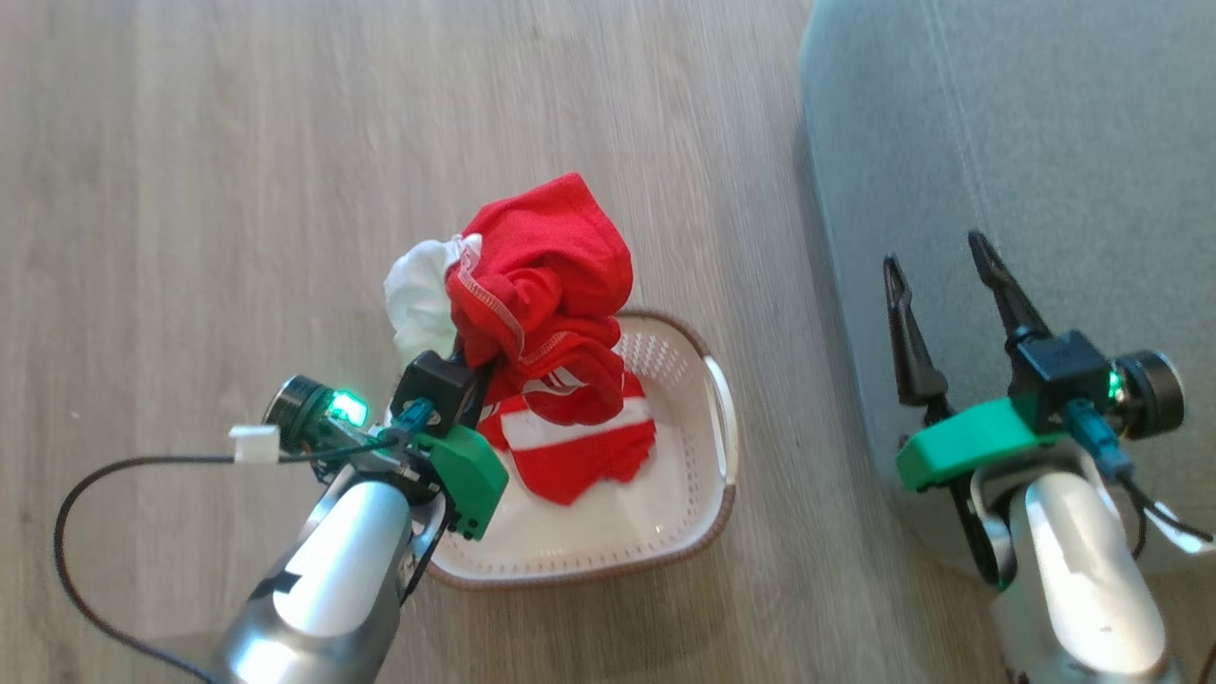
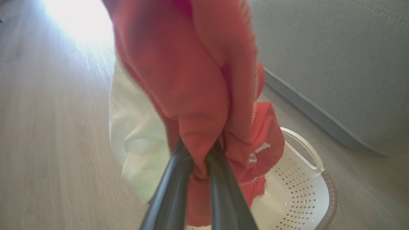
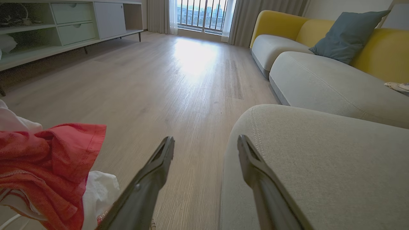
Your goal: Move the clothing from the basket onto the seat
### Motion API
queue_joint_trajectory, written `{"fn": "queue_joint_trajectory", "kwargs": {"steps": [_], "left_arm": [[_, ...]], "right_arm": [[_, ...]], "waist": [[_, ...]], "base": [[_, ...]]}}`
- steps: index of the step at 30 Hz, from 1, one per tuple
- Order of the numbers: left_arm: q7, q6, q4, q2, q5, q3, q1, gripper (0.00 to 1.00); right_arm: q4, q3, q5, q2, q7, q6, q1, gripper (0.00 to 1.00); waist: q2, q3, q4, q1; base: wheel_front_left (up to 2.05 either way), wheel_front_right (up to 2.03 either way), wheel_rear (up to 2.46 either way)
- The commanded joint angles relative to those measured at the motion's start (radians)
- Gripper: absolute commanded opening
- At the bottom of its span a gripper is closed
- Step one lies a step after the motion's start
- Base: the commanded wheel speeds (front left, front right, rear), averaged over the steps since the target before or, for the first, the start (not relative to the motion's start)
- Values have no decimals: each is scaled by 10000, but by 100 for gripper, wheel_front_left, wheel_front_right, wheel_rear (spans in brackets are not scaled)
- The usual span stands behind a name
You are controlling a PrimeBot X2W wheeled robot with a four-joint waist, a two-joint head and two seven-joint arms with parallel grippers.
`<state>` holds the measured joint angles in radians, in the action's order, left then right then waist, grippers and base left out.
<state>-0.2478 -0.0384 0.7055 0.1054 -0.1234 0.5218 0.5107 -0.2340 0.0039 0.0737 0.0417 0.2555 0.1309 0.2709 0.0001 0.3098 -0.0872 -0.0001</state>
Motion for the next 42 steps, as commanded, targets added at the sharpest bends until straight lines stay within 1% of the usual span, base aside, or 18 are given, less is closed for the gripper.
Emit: {"fn": "queue_joint_trajectory", "kwargs": {"steps": [1,4,6,9,10,16,22,28,35,39,42], "left_arm": [[-139,-85,-545,245,-2,-447,8,0],[-139,-202,-1269,191,-151,-981,-374,0],[-139,-201,-1901,167,-87,-1328,-750,0],[-139,-193,-2407,127,3,-1640,-1067,0],[-139,-193,-2407,127,3,-1640,-1067,0],[-139,-291,-3517,-21,131,-2279,-1658,0],[-139,-419,-5259,-251,126,-3174,-2194,0],[-139,-329,-6671,-429,209,-3839,-2506,0],[-139,-15,-7664,-523,233,-4071,-2520,0],[-139,193,-7966,-543,261,-3781,-2239,0],[-139,165,-8196,-547,103,-3459,-1936,0]], "right_arm": [[221,212,20,85,63,-2,-78,100],[115,264,10,85,63,-2,-283,100],[29,288,-40,85,63,-2,-493,100],[-25,284,-88,85,63,-2,-715,100],[-25,284,-88,85,63,-2,-715,100],[-72,328,-165,85,63,-2,-1141,100],[-92,400,-251,85,63,-2,-1469,100],[-133,501,-326,85,63,-2,-1675,100],[37,871,-504,85,63,-2,-1721,100],[197,956,-446,85,63,-2,-1749,100],[223,1001,-402,85,63,-2,-1739,100]], "waist": [[-1,-657,320,1],[-1,-1058,381,1],[-1,-1433,418,1],[-1,-1745,472,1],[-1,-1745,472,1],[-1,-2191,516,1],[-1,-2474,480,1],[-1,-2644,432,1],[-1,-2720,364,1],[-1,-2674,398,1],[-1,-2654,402,1]], "base": [[0,0,0],[0,0,0],[0,0,0],[0,0,0],[0,0,0],[0,0,0],[0,0,0],[0,0,0],[0,0,0],[0,0,0],[0,0,0]]}}
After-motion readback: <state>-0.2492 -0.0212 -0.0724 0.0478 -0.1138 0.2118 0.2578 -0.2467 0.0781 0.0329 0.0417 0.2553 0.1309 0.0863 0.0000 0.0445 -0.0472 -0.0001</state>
